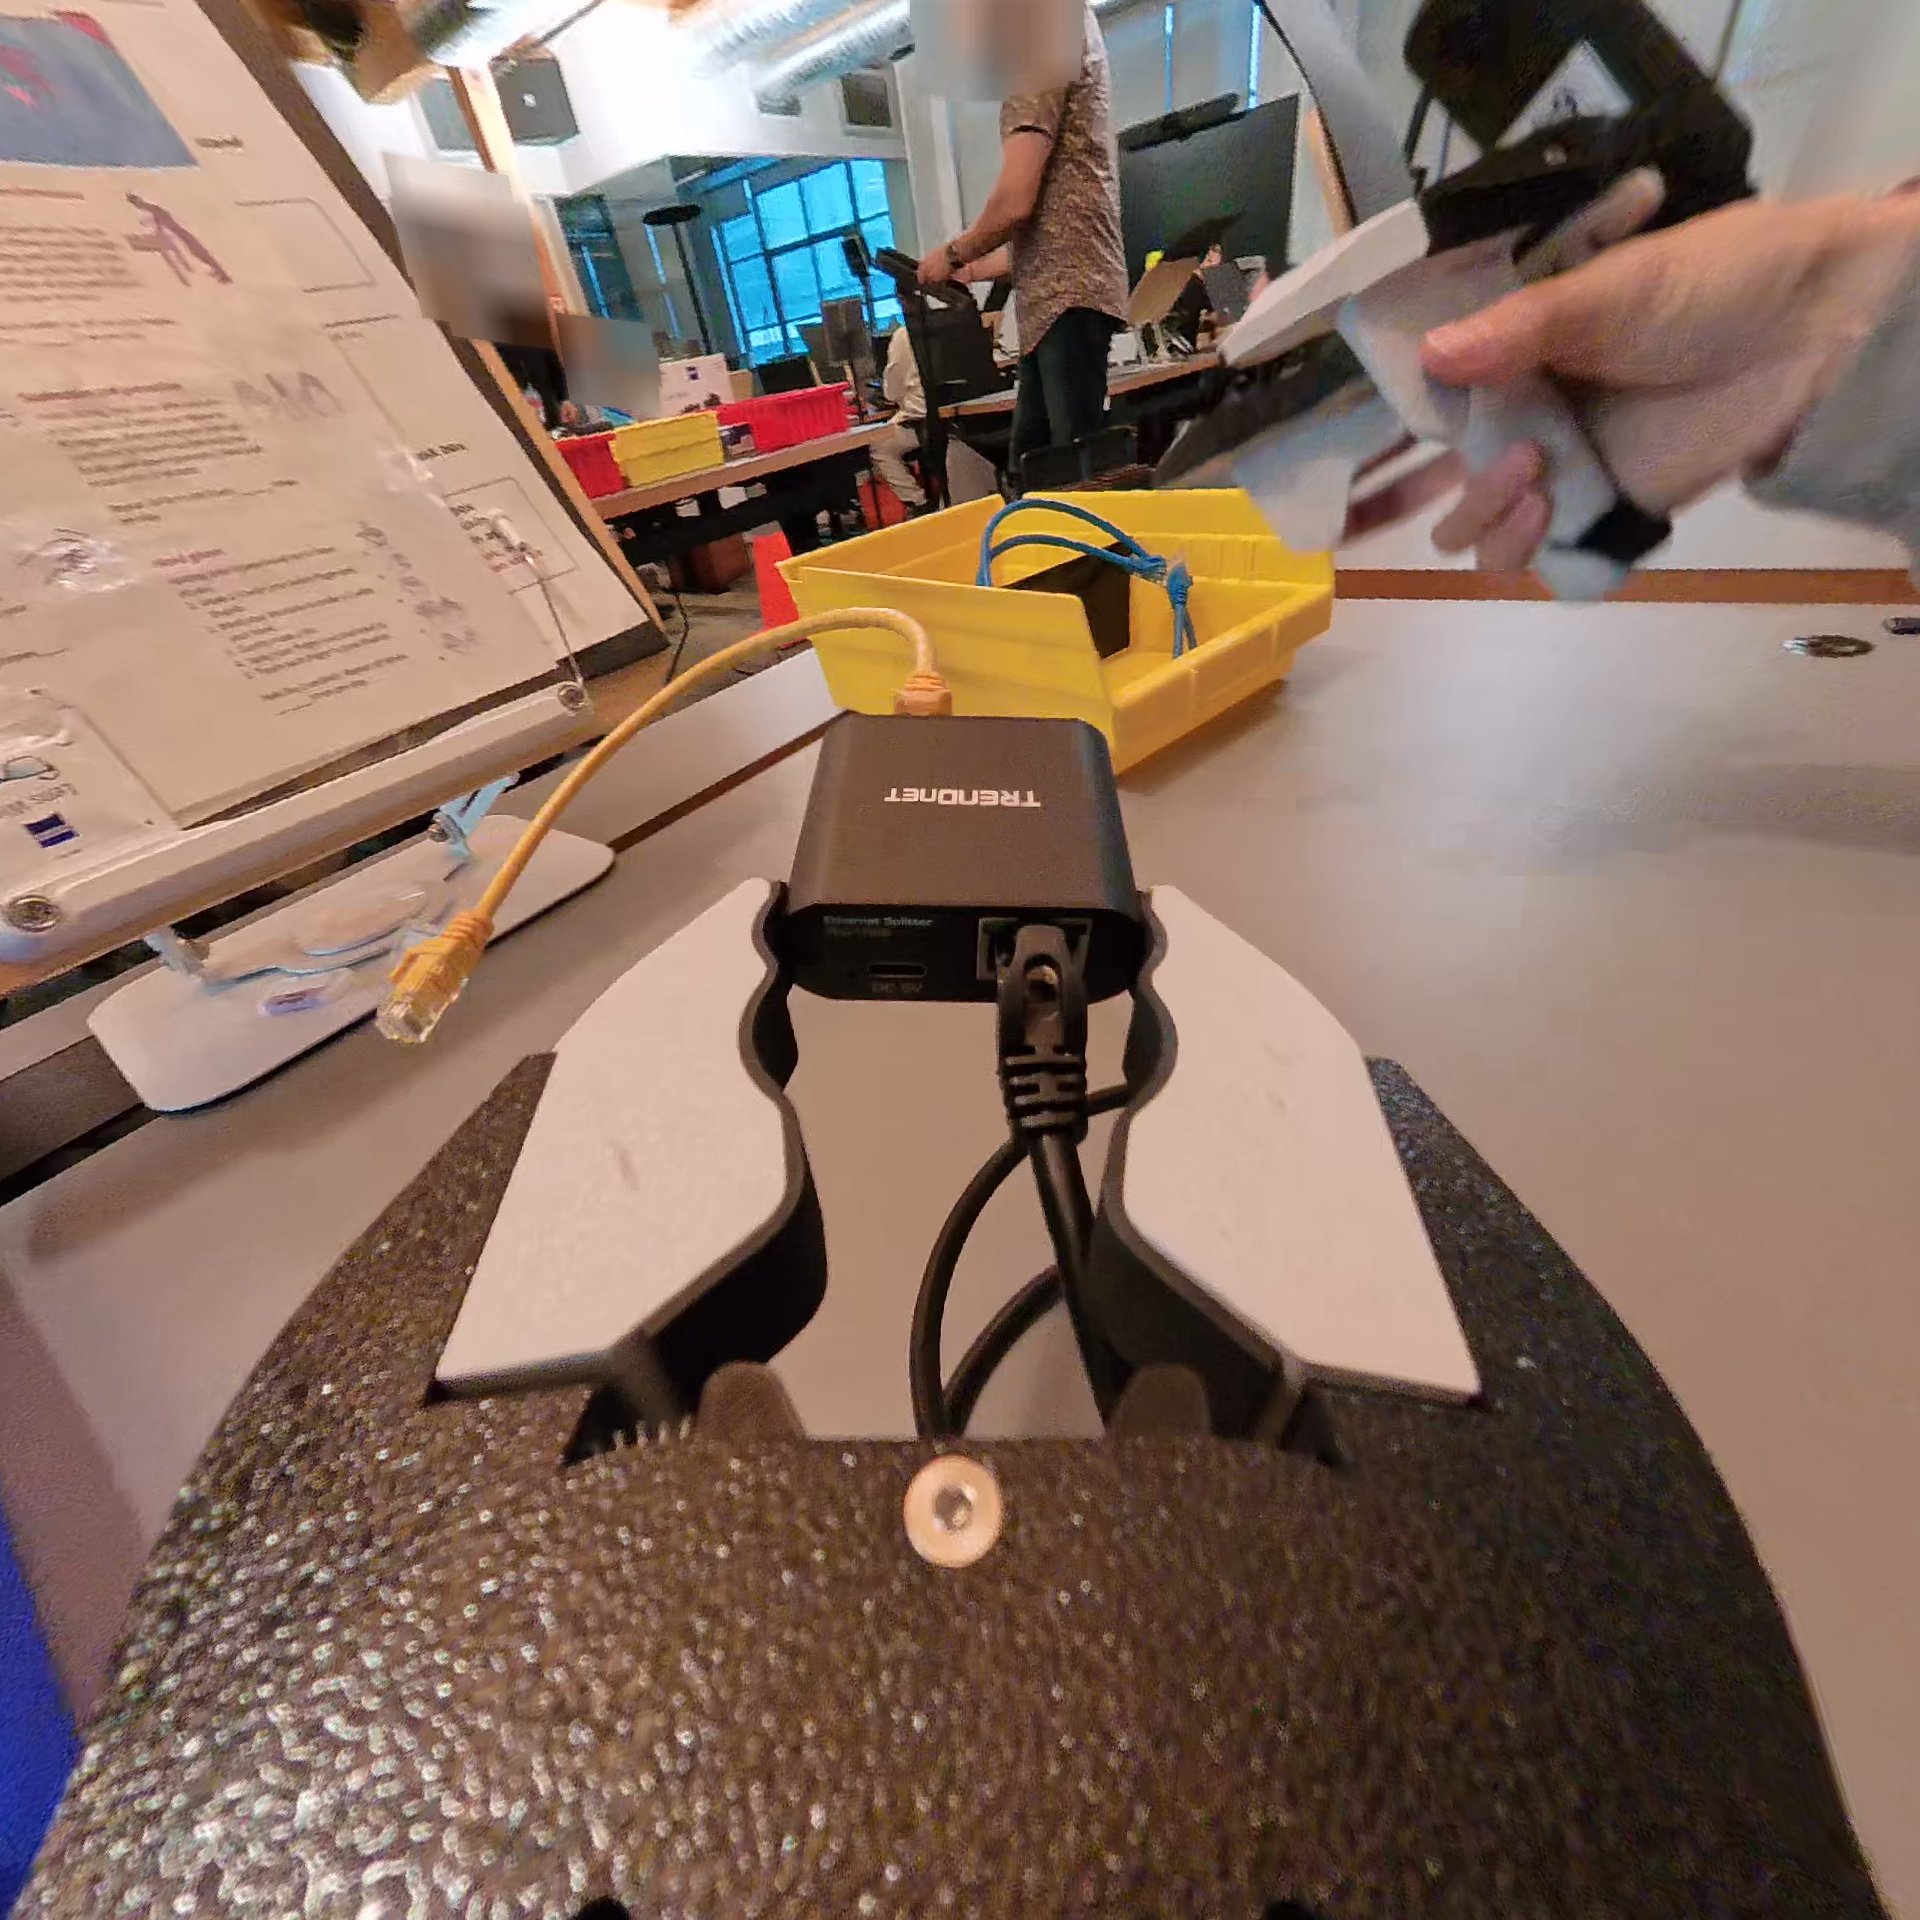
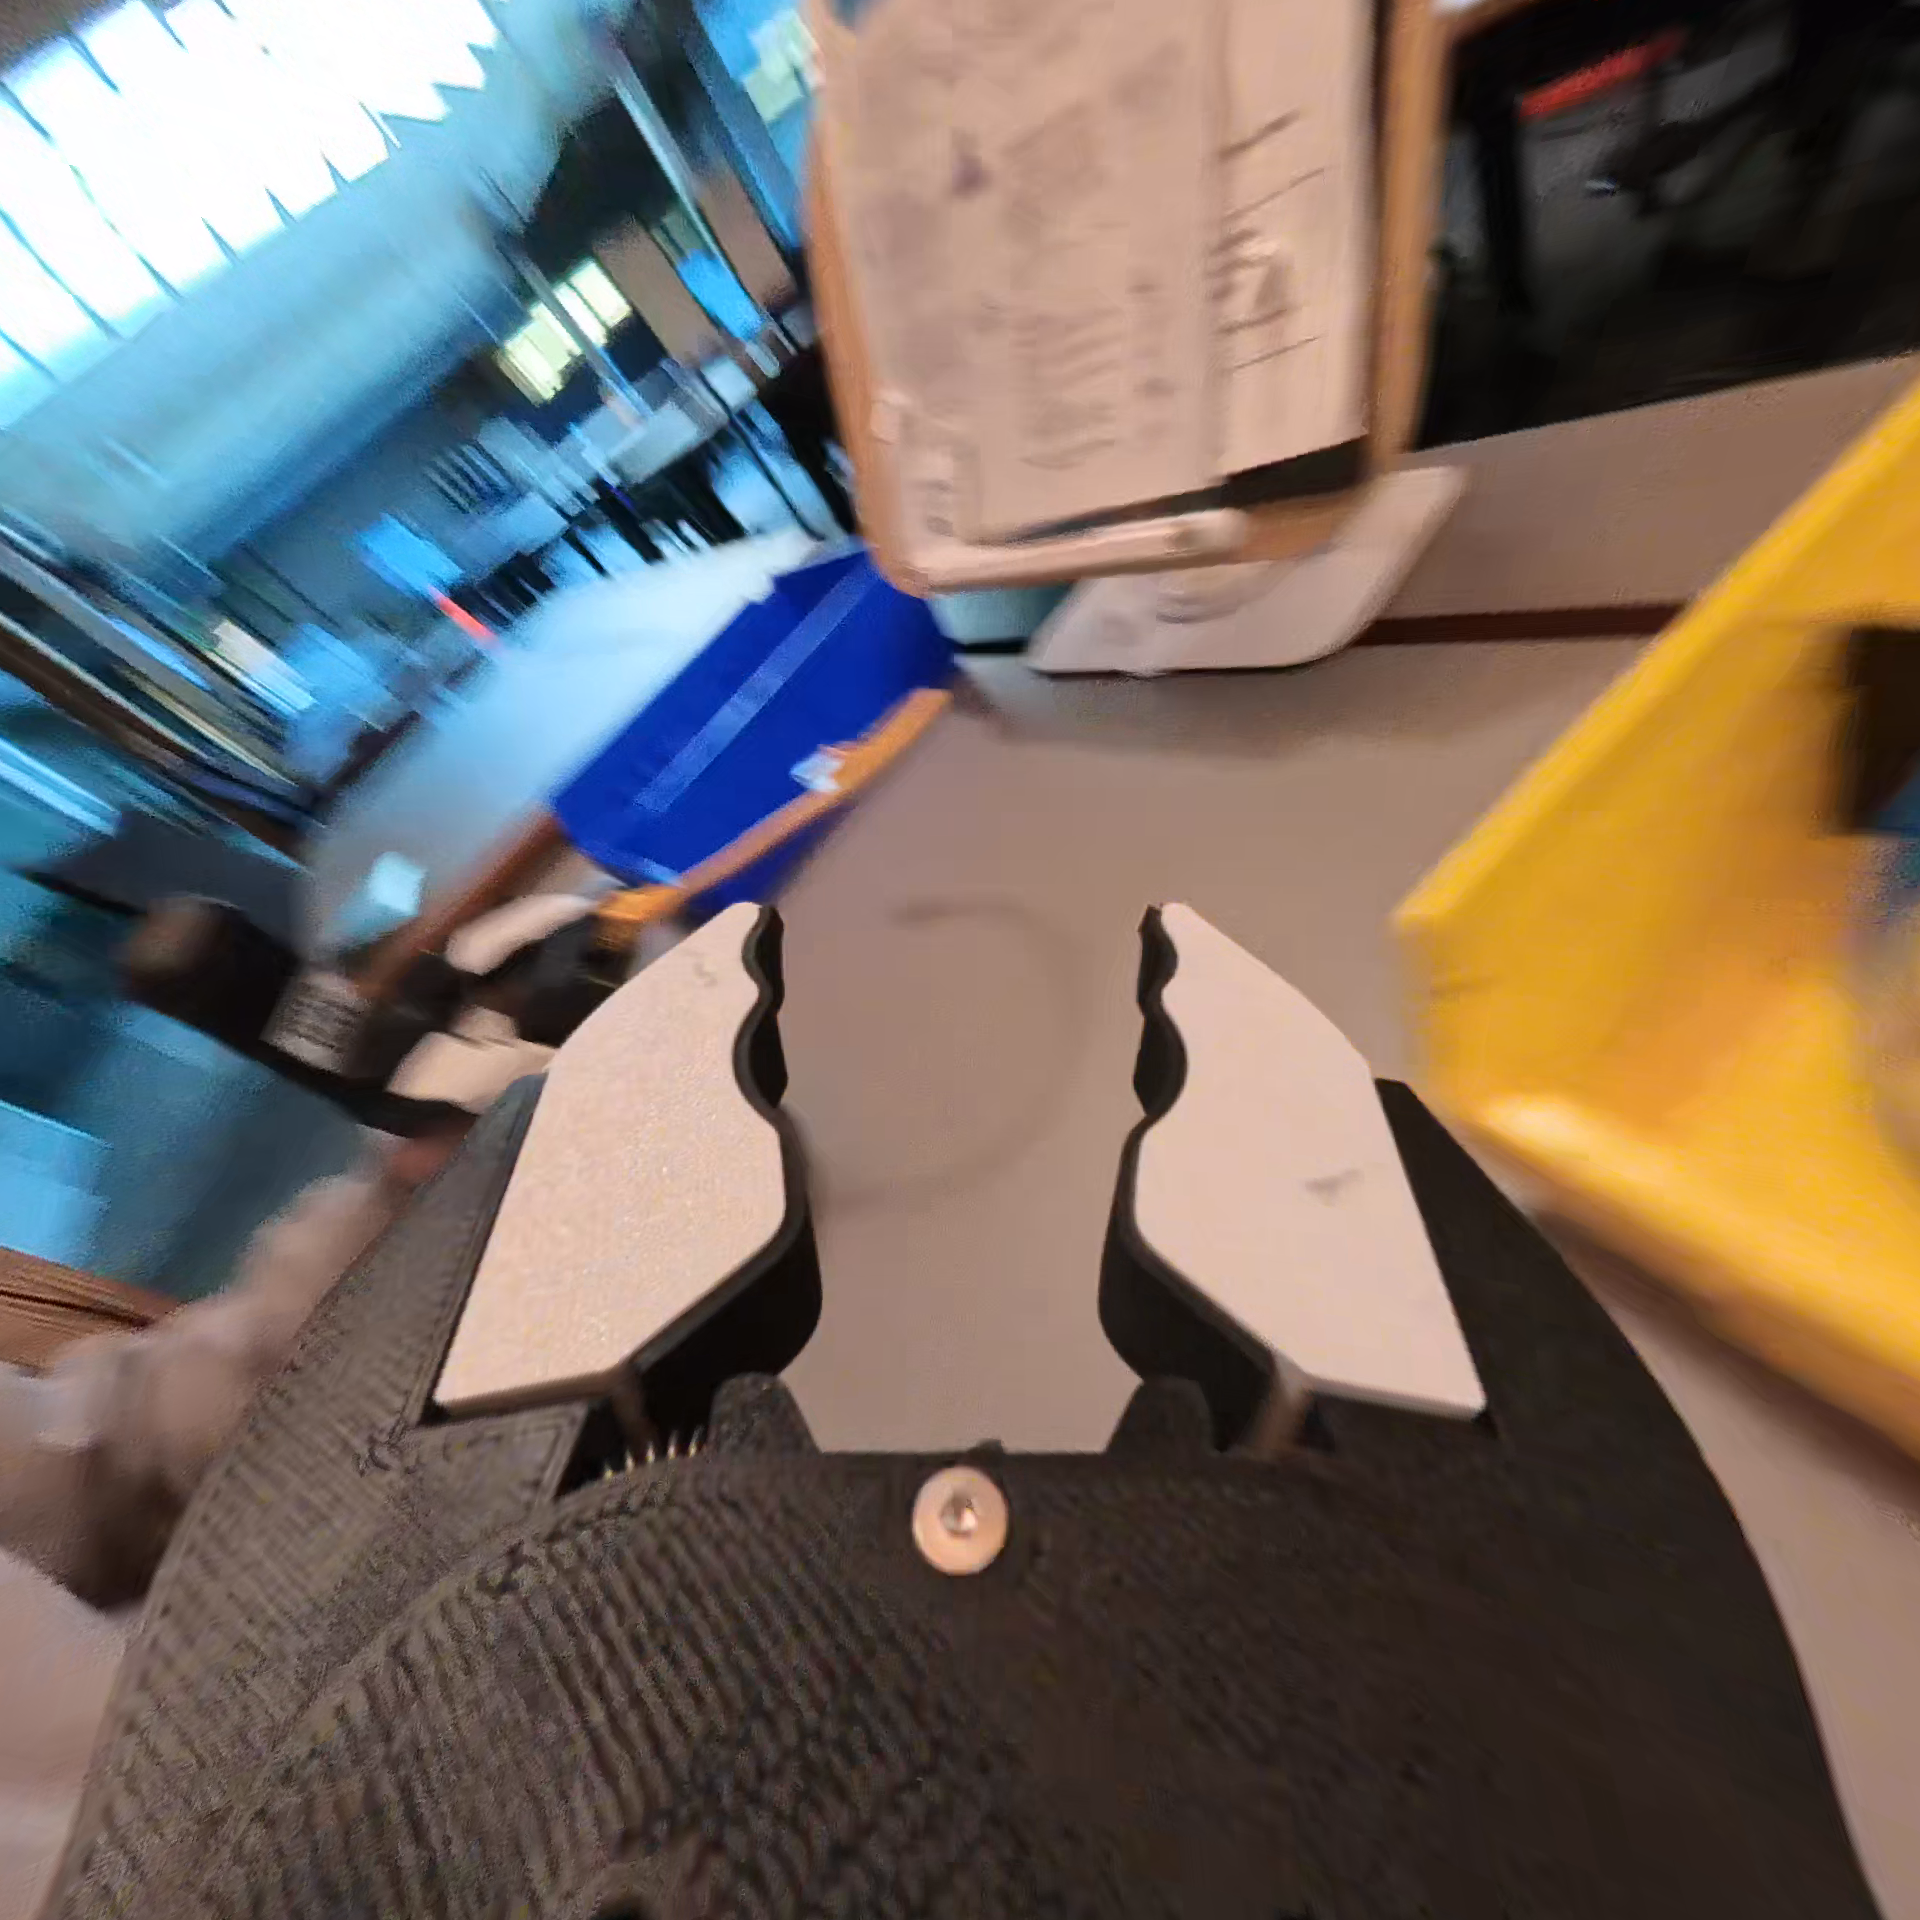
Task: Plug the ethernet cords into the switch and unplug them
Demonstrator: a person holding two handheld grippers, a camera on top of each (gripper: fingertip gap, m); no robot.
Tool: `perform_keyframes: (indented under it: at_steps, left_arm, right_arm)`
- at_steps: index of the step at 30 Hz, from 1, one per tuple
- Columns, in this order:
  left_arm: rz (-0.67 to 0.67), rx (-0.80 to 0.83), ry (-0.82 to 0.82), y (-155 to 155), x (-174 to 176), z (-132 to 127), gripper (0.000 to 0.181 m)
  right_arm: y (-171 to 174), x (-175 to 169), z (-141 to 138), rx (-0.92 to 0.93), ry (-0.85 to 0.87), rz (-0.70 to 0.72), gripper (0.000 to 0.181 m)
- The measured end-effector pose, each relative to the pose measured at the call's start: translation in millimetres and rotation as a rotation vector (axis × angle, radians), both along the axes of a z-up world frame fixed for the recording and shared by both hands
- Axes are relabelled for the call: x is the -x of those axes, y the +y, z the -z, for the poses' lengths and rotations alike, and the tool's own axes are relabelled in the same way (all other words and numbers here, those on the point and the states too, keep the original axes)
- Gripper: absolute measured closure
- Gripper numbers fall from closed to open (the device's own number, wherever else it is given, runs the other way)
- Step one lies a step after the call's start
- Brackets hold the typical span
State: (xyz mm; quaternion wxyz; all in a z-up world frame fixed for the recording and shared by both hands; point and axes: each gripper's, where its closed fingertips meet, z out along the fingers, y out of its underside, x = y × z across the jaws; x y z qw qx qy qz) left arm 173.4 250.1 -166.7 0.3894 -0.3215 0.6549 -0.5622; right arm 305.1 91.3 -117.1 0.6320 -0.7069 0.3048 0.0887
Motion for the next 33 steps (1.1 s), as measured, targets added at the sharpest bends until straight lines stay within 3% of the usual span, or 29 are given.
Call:
perform_keyframes:
  at_steps: [3, 7, 10, 22, 33]
  left_arm:
    - [0.046, 0.017, 0.009, -7.0, 2.7, 1.2, 0.120]
    - [0.175, 0.046, 0.024, -23.1, 12.5, 0.3, 0.120]
    - [0.221, 0.023, 0.035, -32.0, 16.5, 1.2, 0.120]
    - [0.255, -0.049, 0.044, -52.0, 19.2, 9.6, 0.120]
    - [0.247, -0.101, 0.037, -56.0, 20.2, 12.0, 0.120]
  right_arm:
    - [50.6, 63.1, 7.6, -0.329, 0.237, -0.050, 0.119]
    - [88.9, 101.8, 13.2, -0.639, 0.567, -0.076, 0.123]
    - [103.8, 114.2, 31.0, -0.558, 0.570, -0.044, 0.123]
    - [99.0, 128.5, 37.1, -0.606, 0.591, -0.003, 0.161]
    - [95.9, 128.3, 39.2, -0.640, 0.604, 0.025, 0.167]
